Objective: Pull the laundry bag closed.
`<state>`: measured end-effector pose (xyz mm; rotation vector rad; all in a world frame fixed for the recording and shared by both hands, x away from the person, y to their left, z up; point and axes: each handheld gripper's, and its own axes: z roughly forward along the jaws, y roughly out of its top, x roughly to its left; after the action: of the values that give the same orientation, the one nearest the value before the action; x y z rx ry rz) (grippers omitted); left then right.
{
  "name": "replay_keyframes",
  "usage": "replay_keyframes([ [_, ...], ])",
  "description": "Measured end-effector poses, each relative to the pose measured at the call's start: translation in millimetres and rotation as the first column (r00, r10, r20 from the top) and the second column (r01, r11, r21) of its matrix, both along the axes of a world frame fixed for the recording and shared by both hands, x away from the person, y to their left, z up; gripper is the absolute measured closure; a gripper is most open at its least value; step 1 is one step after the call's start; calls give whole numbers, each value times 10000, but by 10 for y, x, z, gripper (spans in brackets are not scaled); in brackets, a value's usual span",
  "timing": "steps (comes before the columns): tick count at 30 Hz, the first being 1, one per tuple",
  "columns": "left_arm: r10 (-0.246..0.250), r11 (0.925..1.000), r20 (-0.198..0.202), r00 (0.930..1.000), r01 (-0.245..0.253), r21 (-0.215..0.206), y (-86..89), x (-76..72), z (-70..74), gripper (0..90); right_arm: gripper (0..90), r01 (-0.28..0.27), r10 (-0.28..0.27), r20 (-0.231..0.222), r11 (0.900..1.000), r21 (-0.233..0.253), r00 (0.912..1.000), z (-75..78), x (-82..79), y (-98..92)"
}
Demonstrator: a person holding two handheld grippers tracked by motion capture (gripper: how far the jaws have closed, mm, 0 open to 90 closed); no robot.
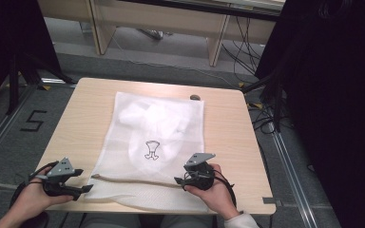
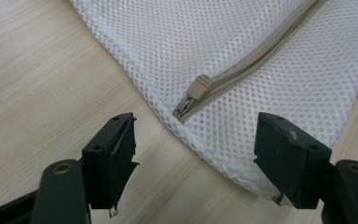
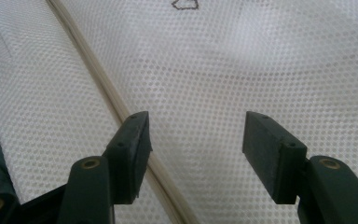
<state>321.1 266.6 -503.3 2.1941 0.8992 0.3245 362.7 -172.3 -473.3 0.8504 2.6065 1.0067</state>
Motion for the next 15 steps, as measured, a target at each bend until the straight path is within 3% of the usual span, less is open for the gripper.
replay_keyframes([
  [3, -252, 9994, -41, 9997, 253, 246, 14, 3, 14, 292, 447, -115, 110, -223, 9997, -229, 9997, 30, -16, 44],
  [4, -227, 9995, 93, 9997, 225, 208, 17, 5, 20, 292, 453, -68, 68, 14, 10000, -44, 10000, 21, -13, 74],
  [6, -243, 9996, 166, 9996, 240, 135, 25, 9, 19, 290, 467, -322, 321, -75, 9995, -66, 9995, 59, -7, 101],
  [8, -106, 9999, -10, 9999, 107, 100, 31, 2, 19, 290, 485, -89, 89, 6, 9999, 105, 10000, 63, -24, 159],
  [9, 68, 9999, 29, 10000, -67, -109, 17, -4, 10, 290, 506, -183, 183, -93, 9998, 41, 9998, 71, -26, 180],
  [11, -180, 9998, 52, 9998, 180, 92, 34, -4, 23, 296, 540, -444, 439, -302, 9989, -146, 9986, 90, -21, 241],
  [12, 11, 9999, 85, 10000, -10, -107, 18, -8, 14, 296, 546, -609, 605, -247, 9980, -159, 9979, 95, -10, 259],
  [13, -180, 9998, 25, 9998, 180, 77, 35, -4, 26, 296, 551, -438, 436, -174, 9990, -113, 9989, 90, -8, 291],
  [15, -15, 10000, 85, 10000, 16, -79, 23, -4, 16, 296, 556, -478, 473, -250, 9986, -211, 9986, 99, -4, 319],
])
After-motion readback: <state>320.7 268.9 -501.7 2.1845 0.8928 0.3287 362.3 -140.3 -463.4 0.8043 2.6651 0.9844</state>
